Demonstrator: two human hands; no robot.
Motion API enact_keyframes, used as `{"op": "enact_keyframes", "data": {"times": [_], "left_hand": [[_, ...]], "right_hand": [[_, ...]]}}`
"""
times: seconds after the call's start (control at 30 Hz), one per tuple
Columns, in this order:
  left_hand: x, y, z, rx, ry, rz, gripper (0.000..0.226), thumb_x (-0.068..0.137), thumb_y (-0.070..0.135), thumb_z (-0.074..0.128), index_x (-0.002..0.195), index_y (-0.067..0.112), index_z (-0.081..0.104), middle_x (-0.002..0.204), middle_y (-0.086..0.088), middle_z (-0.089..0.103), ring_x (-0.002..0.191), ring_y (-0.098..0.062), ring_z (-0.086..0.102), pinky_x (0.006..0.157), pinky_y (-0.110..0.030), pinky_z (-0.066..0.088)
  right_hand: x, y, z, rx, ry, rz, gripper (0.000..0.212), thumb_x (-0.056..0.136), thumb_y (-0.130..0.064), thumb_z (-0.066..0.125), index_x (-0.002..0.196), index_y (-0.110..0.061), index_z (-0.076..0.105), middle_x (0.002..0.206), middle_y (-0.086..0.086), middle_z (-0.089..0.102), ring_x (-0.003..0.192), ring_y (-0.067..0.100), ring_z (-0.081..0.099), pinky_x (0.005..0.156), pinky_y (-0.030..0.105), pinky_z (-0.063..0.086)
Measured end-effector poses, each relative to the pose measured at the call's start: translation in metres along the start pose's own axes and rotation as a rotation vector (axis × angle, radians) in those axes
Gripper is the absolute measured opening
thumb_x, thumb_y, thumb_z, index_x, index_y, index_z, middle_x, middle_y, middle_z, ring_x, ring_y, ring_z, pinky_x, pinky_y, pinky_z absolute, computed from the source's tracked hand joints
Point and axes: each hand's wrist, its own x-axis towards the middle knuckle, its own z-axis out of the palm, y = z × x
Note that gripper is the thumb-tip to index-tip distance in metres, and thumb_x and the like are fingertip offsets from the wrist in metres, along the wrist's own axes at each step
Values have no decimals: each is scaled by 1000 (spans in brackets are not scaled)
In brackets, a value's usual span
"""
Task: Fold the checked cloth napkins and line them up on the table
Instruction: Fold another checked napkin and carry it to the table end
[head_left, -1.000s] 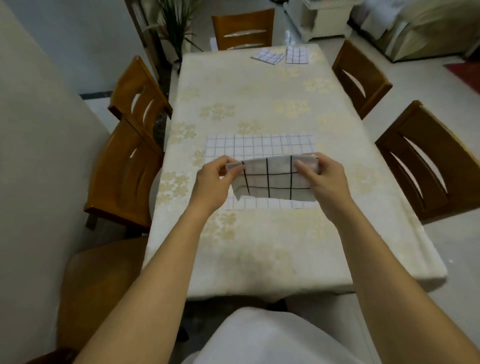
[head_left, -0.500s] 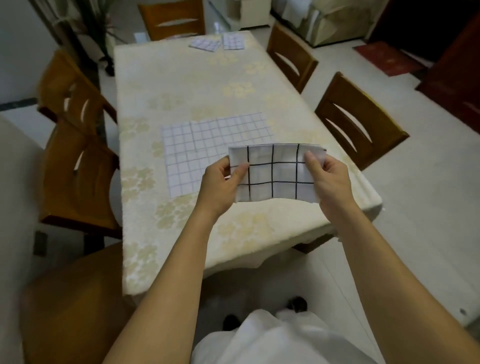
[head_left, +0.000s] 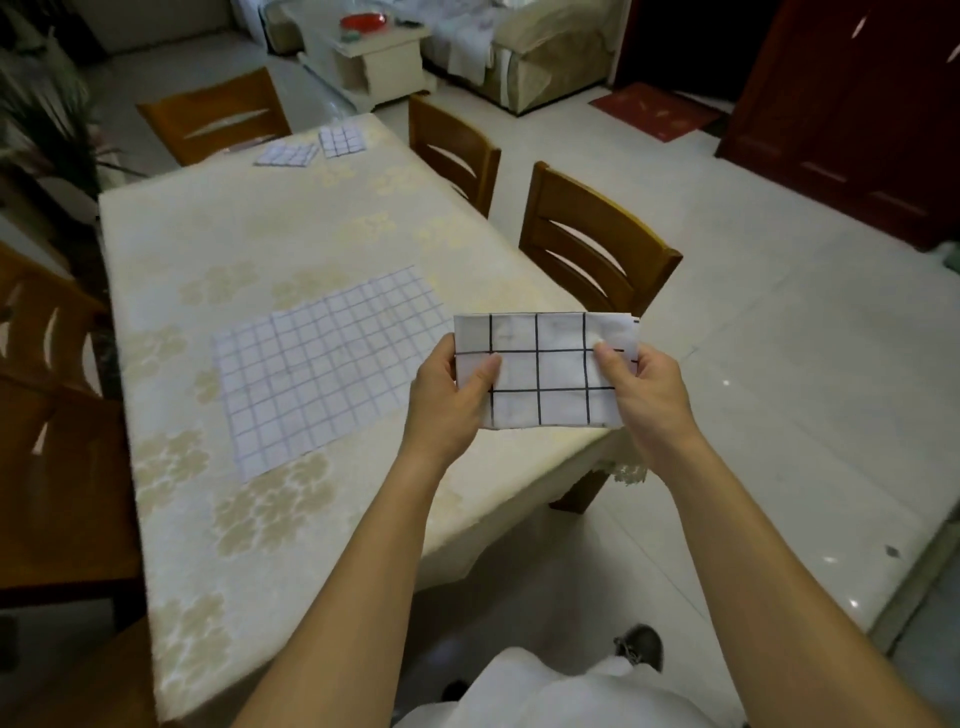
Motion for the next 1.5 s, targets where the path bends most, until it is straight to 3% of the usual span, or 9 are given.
{"op": "enact_keyframes", "data": {"times": [0.13,0.33,0.53,0.67,0.8,0.9,1.0,1.23,1.5], "left_hand": [[16,13,50,36,30,-21,36,101,29,61,136,22,57,123,4,64,109,-14,63,82,-40,63],[47,35,131,73,130,3,33,100,27,63,132,20,59,113,4,64,99,-17,65,60,-36,64],[82,68,231,-61,138,-13,21,100,22,65,121,20,67,102,2,73,88,-19,72,56,-39,62],[110,88,289,-83,68,-2,27,99,24,65,126,17,67,108,5,73,97,-13,71,73,-31,63],[144,104,332,-102,20,40,29,99,21,65,128,15,64,109,5,72,97,-7,71,71,-17,57],[183,110,367,-144,-10,55,23,99,20,66,122,18,65,106,5,75,96,-8,73,75,-23,60],[230,118,415,-178,-82,93,19,99,23,66,118,21,67,108,4,76,100,-11,73,84,-35,61],[340,162,519,-243,-158,100,19,100,22,65,118,19,68,105,8,75,93,-3,71,69,-17,55],[434,179,562,-237,-172,82,16,100,21,63,115,22,70,102,8,76,94,-6,72,72,-24,59]], "right_hand": [[30,3,-42,-10,12,-20,25,101,-38,56,112,-19,66,95,-9,69,82,6,69,56,13,51],[88,-7,-119,-47,-56,-87,21,100,-30,61,112,-15,69,101,-2,73,92,13,71,71,23,61],[136,-23,-226,-50,-185,-39,22,102,-31,58,113,-17,70,104,-2,77,95,13,74,81,29,60],[172,-23,-277,7,-95,-54,21,102,-27,60,112,-13,72,102,0,78,95,17,75,83,35,60],[215,-25,-310,32,-46,-68,16,101,-23,61,107,-14,73,103,3,78,97,21,74,87,42,60],[251,-29,-339,3,-21,-79,15,100,-22,62,106,-13,73,105,6,78,99,24,74,90,45,60],[293,-41,-377,-33,66,-77,13,100,-20,63,105,-13,73,102,4,78,96,20,75,84,37,61],[402,-83,-449,-77,253,-84,18,98,-18,65,112,-9,71,102,3,78,94,18,75,77,29,61],[504,-87,-463,-6,314,-85,12,100,-23,63,106,-18,72,99,-3,78,93,12,75,80,31,62]]}}
